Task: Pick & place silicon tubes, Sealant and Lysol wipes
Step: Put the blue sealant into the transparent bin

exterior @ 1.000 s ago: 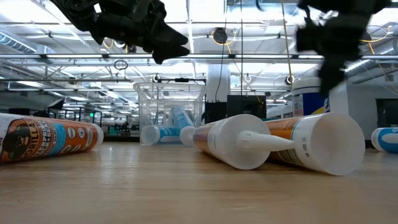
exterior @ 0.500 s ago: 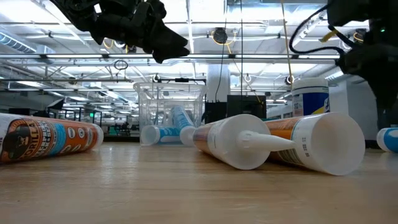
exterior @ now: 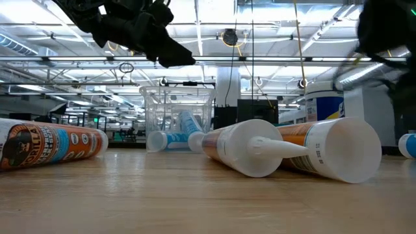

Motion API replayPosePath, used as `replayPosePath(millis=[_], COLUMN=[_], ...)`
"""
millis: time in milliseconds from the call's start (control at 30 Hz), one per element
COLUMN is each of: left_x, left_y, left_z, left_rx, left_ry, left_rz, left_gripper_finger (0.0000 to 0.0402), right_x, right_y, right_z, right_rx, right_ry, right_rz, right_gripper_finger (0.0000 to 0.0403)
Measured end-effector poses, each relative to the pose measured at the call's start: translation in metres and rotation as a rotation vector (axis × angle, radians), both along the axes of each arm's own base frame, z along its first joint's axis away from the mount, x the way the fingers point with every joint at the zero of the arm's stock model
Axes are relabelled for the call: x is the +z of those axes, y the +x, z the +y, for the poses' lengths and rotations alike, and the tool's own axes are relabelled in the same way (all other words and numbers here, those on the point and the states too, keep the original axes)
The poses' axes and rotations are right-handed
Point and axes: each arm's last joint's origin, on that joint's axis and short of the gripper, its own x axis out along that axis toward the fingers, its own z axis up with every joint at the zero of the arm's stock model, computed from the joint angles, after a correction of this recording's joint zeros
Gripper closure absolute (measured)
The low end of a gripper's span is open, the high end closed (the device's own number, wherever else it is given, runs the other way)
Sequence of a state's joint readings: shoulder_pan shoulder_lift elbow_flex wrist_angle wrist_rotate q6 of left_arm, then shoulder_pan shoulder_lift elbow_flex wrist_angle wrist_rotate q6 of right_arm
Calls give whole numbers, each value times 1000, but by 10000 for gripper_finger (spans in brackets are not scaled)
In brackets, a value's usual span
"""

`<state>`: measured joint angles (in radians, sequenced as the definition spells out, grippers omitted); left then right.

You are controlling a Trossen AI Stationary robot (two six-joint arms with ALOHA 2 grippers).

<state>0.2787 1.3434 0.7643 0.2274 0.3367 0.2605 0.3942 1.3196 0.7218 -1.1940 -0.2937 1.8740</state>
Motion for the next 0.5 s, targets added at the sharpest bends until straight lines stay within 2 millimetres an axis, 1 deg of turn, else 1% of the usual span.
replayPosePath(millis=[67,233,300,400,500], left_x=[-1,-2,-2,-2,-2], left_y=[0,-1,-1,-1,-1], left_z=[0,0,0,0,0], left_rx=[-5,-10,-10,-10,-10], left_ry=[12,27,26,25,25], left_rz=[8,14,17,20,19], left_gripper_finger=[162,162,165,169,168], right_x=[-8,-21,-25,-28,-29], right_y=[1,12,19,31,38], right_z=[5,14,17,20,20], right_rx=[-18,-48,-50,-17,6], right_ry=[0,18,29,25,-40], right_rz=[45,16,-42,-174,-275], right_gripper_finger=[39,37,39,38,38])
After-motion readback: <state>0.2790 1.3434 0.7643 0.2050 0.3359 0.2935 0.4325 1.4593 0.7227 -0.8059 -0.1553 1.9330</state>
